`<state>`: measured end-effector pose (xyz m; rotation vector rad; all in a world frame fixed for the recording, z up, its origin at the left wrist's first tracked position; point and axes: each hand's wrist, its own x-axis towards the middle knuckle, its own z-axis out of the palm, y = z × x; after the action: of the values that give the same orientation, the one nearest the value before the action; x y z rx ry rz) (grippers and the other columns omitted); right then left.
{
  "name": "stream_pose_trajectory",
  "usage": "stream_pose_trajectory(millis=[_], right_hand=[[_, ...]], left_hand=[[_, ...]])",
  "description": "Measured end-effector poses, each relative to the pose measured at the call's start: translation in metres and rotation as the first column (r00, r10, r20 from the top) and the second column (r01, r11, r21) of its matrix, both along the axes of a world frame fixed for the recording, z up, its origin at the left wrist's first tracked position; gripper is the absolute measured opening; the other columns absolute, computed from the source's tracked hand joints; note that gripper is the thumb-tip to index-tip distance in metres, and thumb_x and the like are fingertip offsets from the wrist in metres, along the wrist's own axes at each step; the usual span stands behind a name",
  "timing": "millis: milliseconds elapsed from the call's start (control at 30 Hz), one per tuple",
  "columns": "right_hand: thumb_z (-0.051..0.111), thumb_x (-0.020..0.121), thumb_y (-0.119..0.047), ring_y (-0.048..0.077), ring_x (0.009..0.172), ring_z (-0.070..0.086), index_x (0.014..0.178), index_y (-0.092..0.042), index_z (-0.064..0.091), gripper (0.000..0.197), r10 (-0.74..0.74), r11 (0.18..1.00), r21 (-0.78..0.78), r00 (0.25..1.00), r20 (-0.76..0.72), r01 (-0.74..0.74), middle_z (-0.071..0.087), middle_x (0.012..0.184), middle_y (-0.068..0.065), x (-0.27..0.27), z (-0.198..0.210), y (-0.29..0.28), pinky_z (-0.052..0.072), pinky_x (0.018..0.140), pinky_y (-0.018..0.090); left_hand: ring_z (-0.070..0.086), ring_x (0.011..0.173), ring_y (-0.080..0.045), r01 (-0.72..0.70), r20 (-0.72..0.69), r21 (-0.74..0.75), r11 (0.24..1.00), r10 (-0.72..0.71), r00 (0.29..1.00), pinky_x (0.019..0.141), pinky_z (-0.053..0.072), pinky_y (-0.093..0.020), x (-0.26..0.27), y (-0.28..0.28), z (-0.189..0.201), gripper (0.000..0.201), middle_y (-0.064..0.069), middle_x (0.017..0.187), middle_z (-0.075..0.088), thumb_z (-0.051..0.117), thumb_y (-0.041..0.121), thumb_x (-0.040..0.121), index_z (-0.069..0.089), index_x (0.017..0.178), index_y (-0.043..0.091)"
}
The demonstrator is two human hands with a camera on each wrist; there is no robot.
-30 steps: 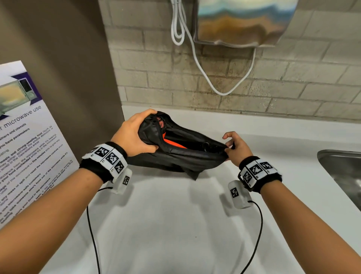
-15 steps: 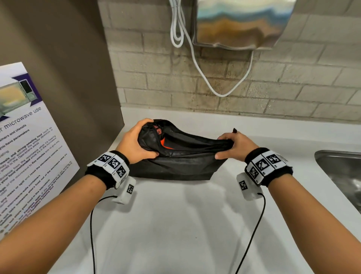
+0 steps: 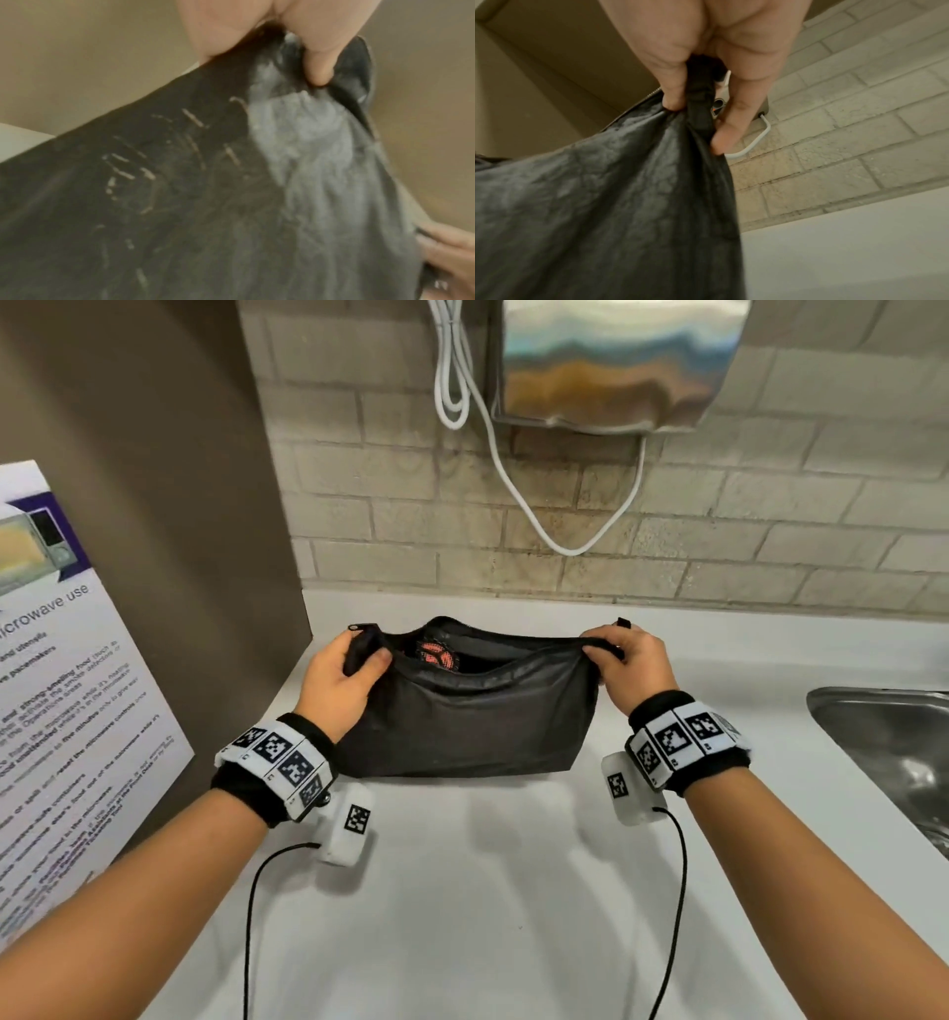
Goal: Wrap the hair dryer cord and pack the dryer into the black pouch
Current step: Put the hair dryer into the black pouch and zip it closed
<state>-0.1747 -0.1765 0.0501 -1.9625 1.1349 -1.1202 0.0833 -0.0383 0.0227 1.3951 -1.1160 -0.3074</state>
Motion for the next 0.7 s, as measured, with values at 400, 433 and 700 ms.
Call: stream_pose_trajectory(millis=[400,433,700], right_hand=[[0.051,0.071,0.019,0.033,0.089,0.056,0.079,0.001,0.062,0.023,0.017,0.968,-0.220,0.904,-0.426,-0.122,0.057,0.097,0.019,-0.016,0.015,-0.011,0.040,0.078,0.027],[0.044,0.073,0.020,0.032,0.085,0.056,0.084,-0.002,0.061,0.030,0.064,0.976,-0.159,0.890,-0.452,-0.151,0.058,0.093,0.017,-0.016,0.016,-0.011,0.039,0.076,0.026],[0.051,0.079,0.008,0.024,0.089,0.057,0.106,-0.012,0.062,0.036,0.242,0.970,0.109,0.862,-0.446,-0.216,0.061,0.094,0.007,-0.020,0.012,-0.004,0.042,0.077,0.027]], left_hand=[[0.042,0.053,0.009,0.086,0.033,0.049,0.995,-0.087,0.996,0.060,0.034,-0.005,0.006,-0.006,0.019,0.037,0.003,0.067,0.040,0.050,-0.013,0.084,0.041,0.071,0.020],[0.042,0.052,0.008,0.096,0.038,0.052,0.994,-0.098,0.994,0.059,0.034,-0.005,0.005,-0.005,0.019,0.037,0.003,0.066,0.041,0.051,-0.014,0.083,0.041,0.071,0.019],[0.046,0.059,0.007,0.179,0.106,0.118,0.977,-0.192,0.976,0.064,0.036,-0.006,0.009,0.004,0.019,0.025,0.004,0.070,0.049,0.060,0.002,0.083,0.050,0.071,0.022]])
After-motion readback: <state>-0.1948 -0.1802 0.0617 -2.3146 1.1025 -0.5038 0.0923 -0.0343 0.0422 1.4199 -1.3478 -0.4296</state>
